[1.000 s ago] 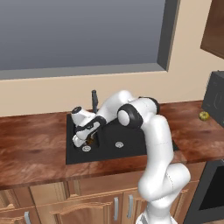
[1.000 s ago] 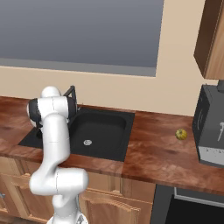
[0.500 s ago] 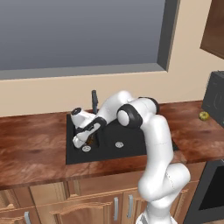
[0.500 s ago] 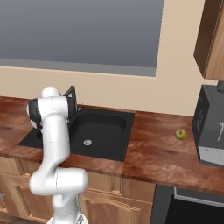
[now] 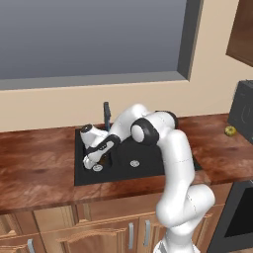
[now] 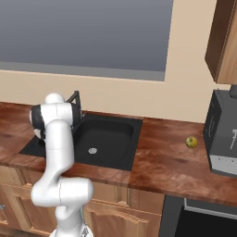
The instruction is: Turn on the sink faucet. Then move the sweet potato from the counter to the sink. Turn off the sink. Move the vegetable from the sink to the pot next to the stove. Finally move the pot to the rear left burner.
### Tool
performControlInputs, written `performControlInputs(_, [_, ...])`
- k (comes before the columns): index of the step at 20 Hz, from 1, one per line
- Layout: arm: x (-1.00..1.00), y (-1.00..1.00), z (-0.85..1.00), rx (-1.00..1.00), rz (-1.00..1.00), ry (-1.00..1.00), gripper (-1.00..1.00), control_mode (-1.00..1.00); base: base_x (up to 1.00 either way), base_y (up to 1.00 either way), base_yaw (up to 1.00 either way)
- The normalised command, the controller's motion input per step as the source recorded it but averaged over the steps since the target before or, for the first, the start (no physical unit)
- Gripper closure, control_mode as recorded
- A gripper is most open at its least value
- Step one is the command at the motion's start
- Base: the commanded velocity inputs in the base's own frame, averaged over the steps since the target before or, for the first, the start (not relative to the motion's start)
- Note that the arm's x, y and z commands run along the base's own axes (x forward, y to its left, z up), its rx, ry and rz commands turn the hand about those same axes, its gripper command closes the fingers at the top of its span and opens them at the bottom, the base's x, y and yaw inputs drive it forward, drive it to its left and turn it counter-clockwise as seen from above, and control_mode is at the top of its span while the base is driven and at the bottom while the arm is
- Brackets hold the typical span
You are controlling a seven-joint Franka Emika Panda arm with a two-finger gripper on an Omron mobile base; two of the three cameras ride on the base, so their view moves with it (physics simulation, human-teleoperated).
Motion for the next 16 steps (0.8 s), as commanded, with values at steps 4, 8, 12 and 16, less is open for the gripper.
performControlInputs(4, [0.11,0.02,-0.28,0.0,0.08,0.01,1.0,-1.0,0.0,0.0,0.0])
performControlInputs(8, [0.06,0.0,-0.2,0.0,0.08,0.0,1.0,-1.0,0.0,0.0,0.0])
performControlInputs(12, [0.05,0.03,-0.15,0.0,0.07,0.0,1.0,-1.0,0.0,0.0,0.0])
performControlInputs(16, [0.09,0.06,-0.11,0.0,0.05,0.0,-1.0,-1.0,0.0,0.0,0.0])
